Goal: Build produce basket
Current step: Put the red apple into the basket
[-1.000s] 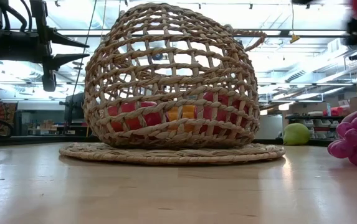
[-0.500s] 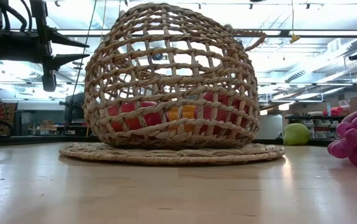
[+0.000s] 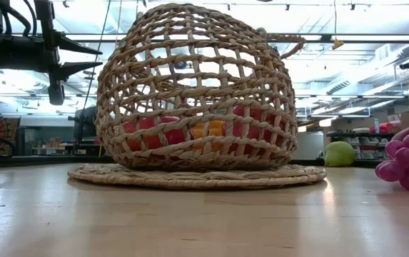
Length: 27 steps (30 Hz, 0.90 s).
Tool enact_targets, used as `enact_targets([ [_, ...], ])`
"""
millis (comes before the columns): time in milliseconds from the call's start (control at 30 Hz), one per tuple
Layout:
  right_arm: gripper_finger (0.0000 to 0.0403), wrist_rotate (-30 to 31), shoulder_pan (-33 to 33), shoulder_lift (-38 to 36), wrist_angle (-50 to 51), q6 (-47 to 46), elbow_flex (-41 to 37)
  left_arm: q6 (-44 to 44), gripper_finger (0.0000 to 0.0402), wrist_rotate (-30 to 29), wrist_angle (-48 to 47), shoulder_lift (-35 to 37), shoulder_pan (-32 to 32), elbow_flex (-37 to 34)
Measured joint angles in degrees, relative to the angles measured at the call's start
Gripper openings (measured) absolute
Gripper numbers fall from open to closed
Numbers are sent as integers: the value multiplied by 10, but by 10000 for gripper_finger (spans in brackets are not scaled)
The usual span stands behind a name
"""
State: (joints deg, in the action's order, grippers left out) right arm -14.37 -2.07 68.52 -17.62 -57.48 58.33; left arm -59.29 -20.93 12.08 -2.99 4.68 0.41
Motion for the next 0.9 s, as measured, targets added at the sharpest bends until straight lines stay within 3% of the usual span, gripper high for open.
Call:
enact_targets([
  [367, 355, 30, -33, 154, 411, 208, 272, 0, 91, 0, 0, 0, 0, 0],
  [700, 355, 57, -59, 286, 584, 308, 442, 0, 88, 0, 0, 0, 0, 0],
  [900, 355, 97, -77, 337, 662, 364, 469, 0, 90, 0, 0, 0, 0, 0],
])
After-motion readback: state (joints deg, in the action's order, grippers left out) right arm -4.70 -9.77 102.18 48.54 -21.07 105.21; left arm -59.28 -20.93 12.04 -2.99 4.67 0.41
